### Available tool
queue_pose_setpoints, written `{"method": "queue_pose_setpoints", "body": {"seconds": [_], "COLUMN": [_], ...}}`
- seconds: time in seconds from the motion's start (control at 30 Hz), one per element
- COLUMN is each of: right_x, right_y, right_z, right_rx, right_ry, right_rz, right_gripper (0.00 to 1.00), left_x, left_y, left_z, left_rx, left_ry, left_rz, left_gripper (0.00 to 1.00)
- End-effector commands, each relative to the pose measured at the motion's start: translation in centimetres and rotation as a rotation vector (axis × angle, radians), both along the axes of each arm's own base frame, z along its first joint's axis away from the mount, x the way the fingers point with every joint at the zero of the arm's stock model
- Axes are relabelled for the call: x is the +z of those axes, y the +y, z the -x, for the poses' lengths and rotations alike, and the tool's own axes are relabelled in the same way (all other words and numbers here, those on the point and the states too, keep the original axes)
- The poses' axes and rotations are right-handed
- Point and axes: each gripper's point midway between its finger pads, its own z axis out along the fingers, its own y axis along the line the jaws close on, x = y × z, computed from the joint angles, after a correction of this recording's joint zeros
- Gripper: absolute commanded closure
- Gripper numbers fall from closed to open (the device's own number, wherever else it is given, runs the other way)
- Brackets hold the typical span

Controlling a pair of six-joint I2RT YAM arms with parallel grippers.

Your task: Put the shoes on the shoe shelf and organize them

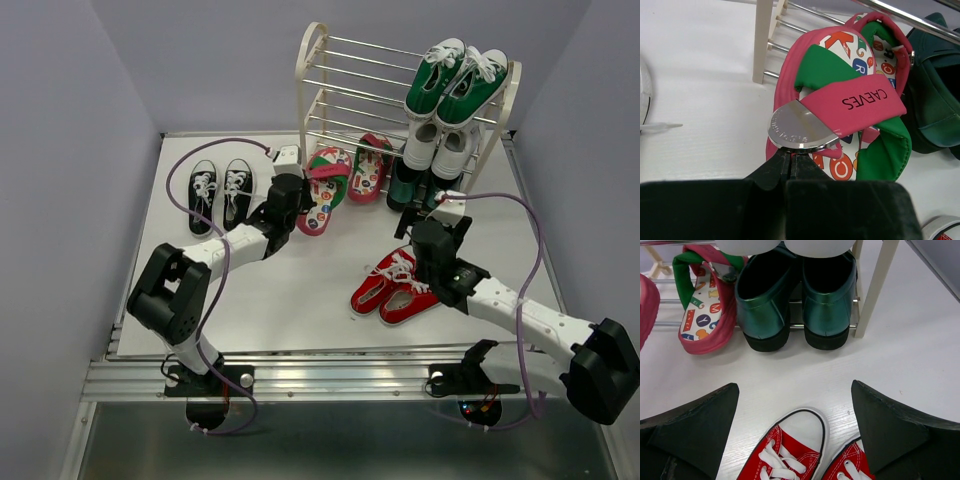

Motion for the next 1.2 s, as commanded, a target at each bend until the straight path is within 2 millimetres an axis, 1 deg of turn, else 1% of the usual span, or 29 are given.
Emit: {"method": "queue_pose_setpoints", "body": {"seconds": [0.0, 0.1, 0.13, 0.2, 0.23, 0.3, 0.33, 0.4, 0.43, 0.47, 0.5, 0.53, 0.57, 0.6, 0.63, 0.67, 0.73, 0.77, 0.87, 0.97, 1.0, 1.03, 1.07, 1.17], "right_x": [2.4, 2.7, 2.8, 2.6, 2.7, 2.8, 3.1, 3.5, 3.8, 3.9, 4.3, 4.6, 4.7, 5.1, 5.4, 5.6, 6.9, 7.2, 8.8, 8.9, 9.9, 9.9, 11.2, 12.6], "right_y": [-1.5, -2.8, -4.2, -5.6, -7.0, -7.9, -7.9, -8.7, -9.1, -9.7, -10.9, -11.3, -11.1, -12.1, -12.3, -12.0, -13.0, -12.7, -13.3, -13.6, -14.3, -14.4, -15.0, -15.2], "right_z": [-0.4, 0.0, 0.2, 0.2, -0.1, -0.4, -0.5, -0.6, -0.7, -0.7, -0.9, -1.1, -1.8, -2.2, -2.6, -3.1, -4.0, -4.5, -6.2, -7.6, -8.0, -8.6, -8.9, -10.1], "right_rx": [-0.090, -0.151, -0.205, -0.240, -0.259, -0.258, -0.231, -0.246, -0.264, -0.287, -0.320, -0.326, -0.286, -0.291, -0.279, -0.236, -0.226, -0.187, -0.140, -0.101, -0.113, -0.098, -0.105, -0.092], "right_ry": [-0.041, -0.041, -0.042, -0.033, -0.030, -0.033, -0.038, -0.045, -0.051, -0.052, -0.053, -0.057, -0.058, -0.063, -0.071, -0.080, -0.118, -0.128, -0.169, -0.166, -0.194, -0.195, -0.235, -0.274], "right_rz": [-0.008, 0.008, 0.020, 0.029, 0.014, -0.023, -0.045, -0.047, -0.046, -0.039, -0.035, -0.039, -0.053, -0.045, -0.044, -0.043, -0.017, -0.019, 0.006, 0.065, 0.077, 0.079, 0.077, 0.078], "right_gripper": [0.00, 0.00, 0.00, 0.00, 0.00, 0.00, 0.00, 0.00, 0.00, 0.00, 0.00, 0.00, 0.00, 0.00, 0.00, 0.00, 0.00, 0.00, 0.00, 0.00, 0.00, 0.01, 0.01, 0.02], "left_x": [7.8, 7.7, 7.8, 8.0, 8.0, 8.0, 7.8, 7.9, 8.3, 7.8, 7.8, 8.2, 7.8, 7.8, 7.7, 7.7, 7.9, 7.8, 7.7, 7.5, 7.4, 7.6, 7.6, 7.6], "left_y": [-0.6, -1.1, -1.3, -1.5, -1.6, -1.6, -1.6, -1.7, -1.8, -1.9, -2.0, -2.1, -2.2, -2.0, -2.0, -2.1, -2.0, -1.9, -1.9, -2.1, -2.1, -2.0, -2.0, -1.7], "left_z": [-1.2, -1.9, -2.3, -2.7, -3.1, -3.4, -3.7, -4.2, -4.5, -4.8, -5.1, -5.5, -5.7, -6.0, -6.1, -6.2, -6.6, -6.8, -7.0, -6.9, -6.8, -6.6, -6.4, -6.2], "left_rx": [0.014, 0.016, 0.016, 0.014, 0.017, 0.020, 0.024, 0.022, 0.022, 0.021, 0.018, 0.018, 0.019, 0.024, 0.026, 0.023, 0.027, 0.029, 0.029, 0.022, 0.017, 0.016, 0.015, 0.020], "left_ry": [-0.203, -0.202, -0.203, -0.208, -0.208, -0.209, -0.205, -0.208, -0.217, -0.210, -0.209, -0.218, -0.211, -0.211, -0.210, -0.211, -0.217, -0.217, -0.215, -0.209, -0.207, -0.210, -0.210, -0.213], "left_rz": [0.122, 0.122, 0.122, 0.120, 0.118, 0.123, 0.122, 0.125, 0.127, 0.119, 0.119, 0.127, 0.126, 0.127, 0.130, 0.131, 0.134, 0.135, 0.134, 0.139, 0.142, 0.149, 0.151, 0.150], "left_gripper": [1.00, 1.00, 1.00, 1.00, 1.00, 1.00, 1.00, 1.00, 1.00, 1.00, 1.00, 1.00, 1.00, 1.00, 1.00, 1.00, 1.00, 1.00, 1.00, 1.00, 1.00, 1.00, 1.00, 1.00]}}
